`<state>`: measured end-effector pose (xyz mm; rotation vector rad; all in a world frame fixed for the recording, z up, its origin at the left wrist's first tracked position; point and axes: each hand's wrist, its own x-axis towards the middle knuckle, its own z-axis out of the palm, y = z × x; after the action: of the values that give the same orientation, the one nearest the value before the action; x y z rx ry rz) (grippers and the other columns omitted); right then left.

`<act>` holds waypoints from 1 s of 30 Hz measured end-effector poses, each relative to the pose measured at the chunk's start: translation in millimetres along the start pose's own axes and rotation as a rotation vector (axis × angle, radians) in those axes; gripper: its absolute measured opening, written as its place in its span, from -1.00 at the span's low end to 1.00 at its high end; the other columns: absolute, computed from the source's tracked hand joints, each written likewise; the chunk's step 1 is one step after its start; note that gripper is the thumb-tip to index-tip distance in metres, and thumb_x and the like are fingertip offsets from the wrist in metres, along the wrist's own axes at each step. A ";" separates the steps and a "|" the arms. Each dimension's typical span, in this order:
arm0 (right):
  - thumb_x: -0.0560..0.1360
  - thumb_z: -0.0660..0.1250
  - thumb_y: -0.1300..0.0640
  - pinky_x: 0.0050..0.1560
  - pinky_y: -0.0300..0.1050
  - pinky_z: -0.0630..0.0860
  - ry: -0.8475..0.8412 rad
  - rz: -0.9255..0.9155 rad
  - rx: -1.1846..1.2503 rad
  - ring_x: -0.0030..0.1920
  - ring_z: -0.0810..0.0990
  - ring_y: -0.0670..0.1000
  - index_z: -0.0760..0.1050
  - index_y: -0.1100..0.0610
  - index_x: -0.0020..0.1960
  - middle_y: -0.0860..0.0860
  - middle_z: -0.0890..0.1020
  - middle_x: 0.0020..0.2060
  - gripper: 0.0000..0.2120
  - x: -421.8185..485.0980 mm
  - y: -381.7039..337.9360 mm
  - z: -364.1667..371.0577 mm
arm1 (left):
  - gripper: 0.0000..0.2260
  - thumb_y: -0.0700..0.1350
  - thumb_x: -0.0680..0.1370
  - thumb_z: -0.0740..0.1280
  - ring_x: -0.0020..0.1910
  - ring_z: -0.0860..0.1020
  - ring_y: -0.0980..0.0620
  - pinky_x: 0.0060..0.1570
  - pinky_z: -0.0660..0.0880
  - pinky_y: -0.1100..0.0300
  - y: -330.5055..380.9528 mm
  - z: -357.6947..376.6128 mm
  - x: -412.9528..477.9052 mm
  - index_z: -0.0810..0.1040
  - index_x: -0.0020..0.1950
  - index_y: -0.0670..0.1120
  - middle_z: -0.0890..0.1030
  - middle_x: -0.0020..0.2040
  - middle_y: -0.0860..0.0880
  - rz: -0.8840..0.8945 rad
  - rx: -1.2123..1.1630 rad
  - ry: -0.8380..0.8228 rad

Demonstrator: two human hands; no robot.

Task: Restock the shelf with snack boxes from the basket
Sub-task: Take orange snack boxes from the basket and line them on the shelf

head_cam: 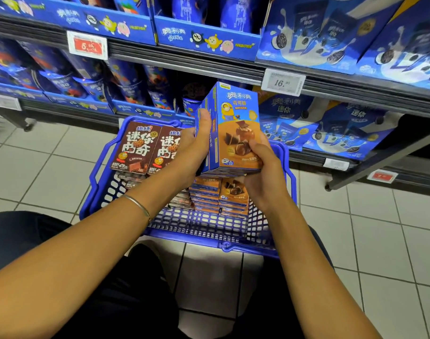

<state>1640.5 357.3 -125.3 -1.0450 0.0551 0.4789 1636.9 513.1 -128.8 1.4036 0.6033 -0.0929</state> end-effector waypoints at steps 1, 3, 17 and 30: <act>0.56 0.27 0.07 0.14 0.22 0.58 -0.014 0.000 -0.001 0.15 0.67 0.15 0.51 0.04 0.35 0.12 0.67 0.19 -0.64 0.1 -0.9 1.1 | -0.23 0.50 0.60 0.06 0.09 0.74 -0.26 0.20 0.65 -0.27 0.4 1.1 -0.4 0.59 0.20 -0.19 0.72 0.13 -0.32 0.024 0.011 0.009; 0.57 0.26 0.07 0.11 0.19 0.61 -0.021 -0.004 -0.023 0.16 0.67 0.14 0.50 0.03 0.36 0.10 0.67 0.20 -0.63 0.9 -1.9 2.1 | -0.39 0.46 0.64 -0.02 0.15 0.68 -0.40 0.24 0.58 -0.37 3.6 4.0 -3.2 0.54 0.13 -0.01 0.63 0.19 -0.44 0.063 0.026 0.021; 0.60 0.25 0.06 0.27 0.32 0.53 -0.006 -0.100 -0.240 0.27 0.62 0.19 0.38 0.07 0.50 0.14 0.61 0.30 -0.53 10.8 -7.3 18.2 | -0.37 0.22 0.58 0.44 0.20 0.72 -0.18 0.15 0.68 -0.10 29.8 -9.1 -14.5 0.47 0.54 -0.09 0.71 0.29 -0.15 -0.028 -0.159 -0.195; 0.52 0.44 -0.14 -0.12 -0.01 0.37 0.254 0.330 -0.757 -0.20 0.36 0.06 0.25 0.05 -0.13 0.00 0.32 -0.27 -0.58 37.9 86.9 -4.9 | -0.79 -0.02 0.68 0.35 -0.01 0.76 -0.12 0.02 0.70 -0.05 37.4 -47.6 -12.6 0.67 0.20 -0.09 0.77 0.09 -0.14 0.093 -0.341 -0.093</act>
<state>1640.1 402.1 -209.0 -1.8532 0.2914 0.6854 1625.3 561.2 -91.8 1.0878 0.4514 0.0186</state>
